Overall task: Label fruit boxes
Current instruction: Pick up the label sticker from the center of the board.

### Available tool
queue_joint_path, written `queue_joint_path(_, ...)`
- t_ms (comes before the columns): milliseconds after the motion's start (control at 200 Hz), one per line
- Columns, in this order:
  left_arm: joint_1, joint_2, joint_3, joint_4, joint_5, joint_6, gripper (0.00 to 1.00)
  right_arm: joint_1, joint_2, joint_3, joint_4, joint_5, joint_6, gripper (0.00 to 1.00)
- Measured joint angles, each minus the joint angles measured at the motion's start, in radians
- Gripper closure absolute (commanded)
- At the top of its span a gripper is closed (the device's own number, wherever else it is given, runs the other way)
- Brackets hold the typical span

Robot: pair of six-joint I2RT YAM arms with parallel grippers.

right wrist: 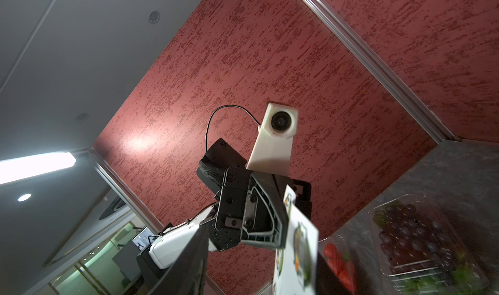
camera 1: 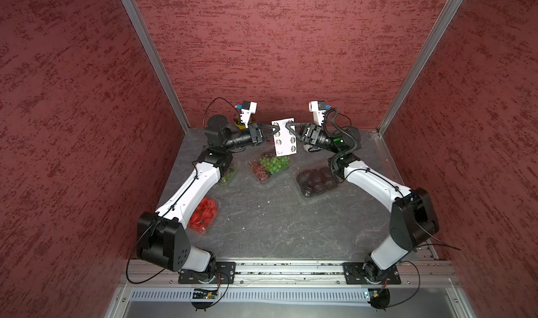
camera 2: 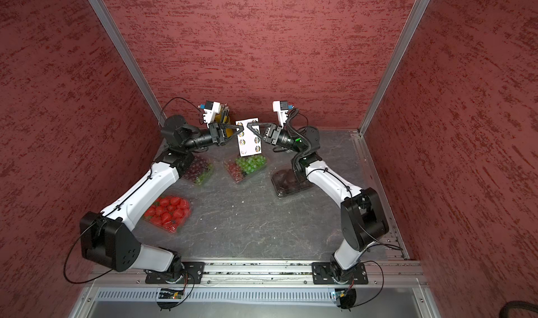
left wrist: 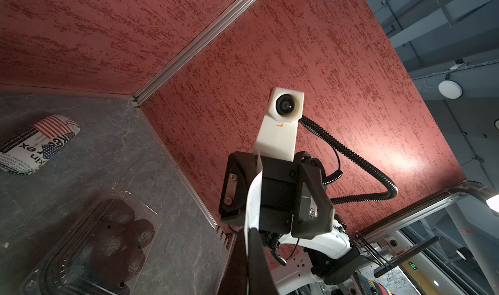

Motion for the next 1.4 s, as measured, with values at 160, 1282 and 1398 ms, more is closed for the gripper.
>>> queue_joint_path(160, 0.000, -0.001, -0.002, 0.006, 0.013, 0.000, 1.00, 0.002, 0.013, 0.011, -0.007, -0.003, 0.000, 0.73)
queue_joint_path(1282, 0.041, -0.004, -0.007, 0.163, 0.017, -0.104, 0.82, 0.005, 0.023, 0.013, -0.014, 0.002, 0.015, 1.00)
queue_joint_path(1398, 0.040, -0.004, -0.007, 0.163, 0.015, -0.107, 0.82, 0.010, 0.023, 0.013, -0.007, 0.002, 0.018, 1.00)
